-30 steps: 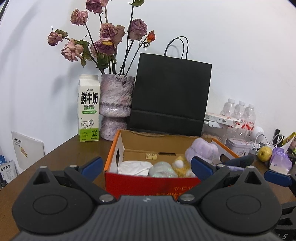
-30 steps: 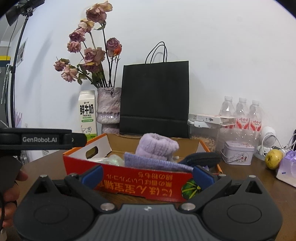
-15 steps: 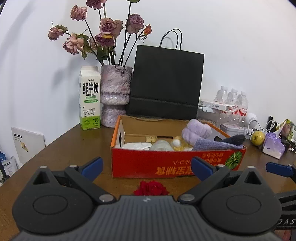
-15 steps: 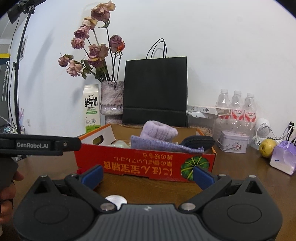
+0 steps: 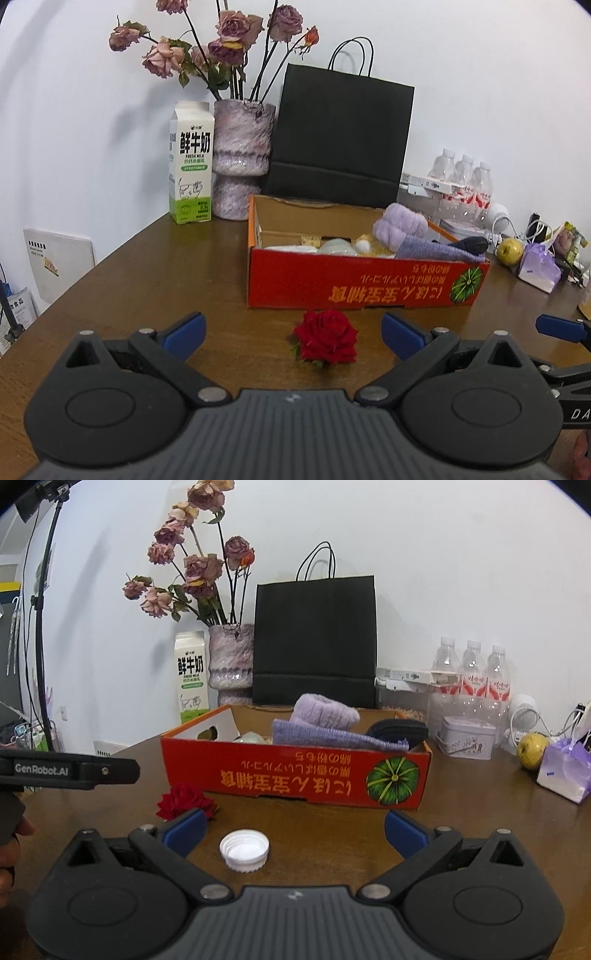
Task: Organize objects
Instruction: 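Withdraw both grippers from the box toward the rose and bottle cap, then grasp the white bottle cap with the right gripper and lift it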
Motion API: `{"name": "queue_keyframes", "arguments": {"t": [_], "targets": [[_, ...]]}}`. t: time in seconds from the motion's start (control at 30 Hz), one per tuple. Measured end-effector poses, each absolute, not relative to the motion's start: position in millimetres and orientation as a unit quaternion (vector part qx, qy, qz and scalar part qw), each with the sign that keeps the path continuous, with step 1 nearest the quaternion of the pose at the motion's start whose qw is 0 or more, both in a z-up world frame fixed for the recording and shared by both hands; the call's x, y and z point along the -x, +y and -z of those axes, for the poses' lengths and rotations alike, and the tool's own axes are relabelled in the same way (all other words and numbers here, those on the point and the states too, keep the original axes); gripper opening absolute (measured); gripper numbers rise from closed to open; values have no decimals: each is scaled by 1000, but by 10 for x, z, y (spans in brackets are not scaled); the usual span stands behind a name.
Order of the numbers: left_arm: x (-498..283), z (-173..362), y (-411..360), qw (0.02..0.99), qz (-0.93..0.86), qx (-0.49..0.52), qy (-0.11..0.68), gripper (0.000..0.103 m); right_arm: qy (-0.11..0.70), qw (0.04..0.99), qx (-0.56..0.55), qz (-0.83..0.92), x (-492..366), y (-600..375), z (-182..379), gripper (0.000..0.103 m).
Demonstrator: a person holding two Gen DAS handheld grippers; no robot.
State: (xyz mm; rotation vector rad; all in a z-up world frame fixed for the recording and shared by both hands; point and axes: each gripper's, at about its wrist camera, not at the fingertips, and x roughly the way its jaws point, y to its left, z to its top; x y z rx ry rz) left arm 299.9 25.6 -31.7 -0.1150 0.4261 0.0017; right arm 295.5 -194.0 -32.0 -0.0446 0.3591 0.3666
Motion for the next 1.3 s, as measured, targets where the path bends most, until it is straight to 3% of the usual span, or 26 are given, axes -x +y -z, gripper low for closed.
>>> {"name": "queue_keyframes", "arguments": {"t": [0.63,1.1,1.2,1.3], "targets": [[-2876,315,421,974,-9,61,219,103,252,952,45,-170,-3056,-1717,472,103],[-2894,324,437,972,-17,68,223,103,329,930,12,-163,-3522,-1473,619,95],[-2898,328,452,972,-18,71,224,103,328,931,14,-162,-3573,-1420,614,90],[-2902,332,458,971,-19,72,225,103,325,932,26,-161,-3583,-1359,606,76]]}}
